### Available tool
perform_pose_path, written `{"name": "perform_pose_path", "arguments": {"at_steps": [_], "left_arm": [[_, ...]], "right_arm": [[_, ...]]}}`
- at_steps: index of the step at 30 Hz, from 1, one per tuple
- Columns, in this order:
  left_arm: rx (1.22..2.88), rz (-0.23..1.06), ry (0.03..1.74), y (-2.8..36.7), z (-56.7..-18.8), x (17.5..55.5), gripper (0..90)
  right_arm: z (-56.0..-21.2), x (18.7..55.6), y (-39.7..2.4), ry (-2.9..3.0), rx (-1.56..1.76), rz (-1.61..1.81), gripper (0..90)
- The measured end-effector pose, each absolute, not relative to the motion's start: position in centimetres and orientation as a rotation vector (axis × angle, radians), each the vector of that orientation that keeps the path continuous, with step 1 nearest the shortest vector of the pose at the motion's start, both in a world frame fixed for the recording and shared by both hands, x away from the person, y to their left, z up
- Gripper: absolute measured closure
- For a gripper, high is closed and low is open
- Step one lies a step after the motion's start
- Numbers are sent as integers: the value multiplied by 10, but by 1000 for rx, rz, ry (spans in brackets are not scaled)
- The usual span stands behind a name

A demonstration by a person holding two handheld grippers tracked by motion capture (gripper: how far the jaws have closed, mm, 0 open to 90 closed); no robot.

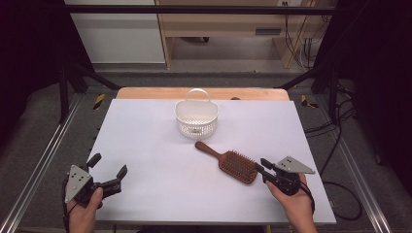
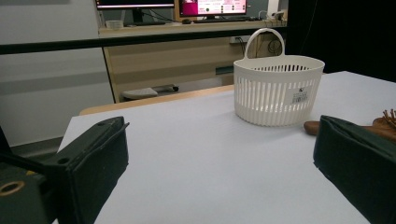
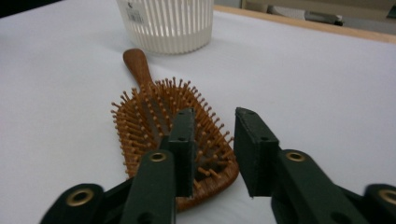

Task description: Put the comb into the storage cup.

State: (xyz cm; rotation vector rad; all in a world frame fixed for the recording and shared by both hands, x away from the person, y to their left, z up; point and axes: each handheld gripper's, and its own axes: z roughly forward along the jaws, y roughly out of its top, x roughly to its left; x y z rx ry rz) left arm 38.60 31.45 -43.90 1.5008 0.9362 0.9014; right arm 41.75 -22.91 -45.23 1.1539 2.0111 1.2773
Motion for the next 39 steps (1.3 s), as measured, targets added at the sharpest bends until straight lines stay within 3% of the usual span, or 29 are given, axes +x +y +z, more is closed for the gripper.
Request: {"name": "perform_pose_path", "arguments": {"at_steps": [4,11,39], "left_arm": [[1503,901,934,314,-439,386,30],[1505,899,938,314,-439,386,31],[1507,887,955,315,-442,388,32]], "right_arm": [[-456,418,-229,2046,1160,1255,838],[-461,417,-224,2098,1168,1235,898],[-474,441,-226,2119,1275,1172,900]]}}
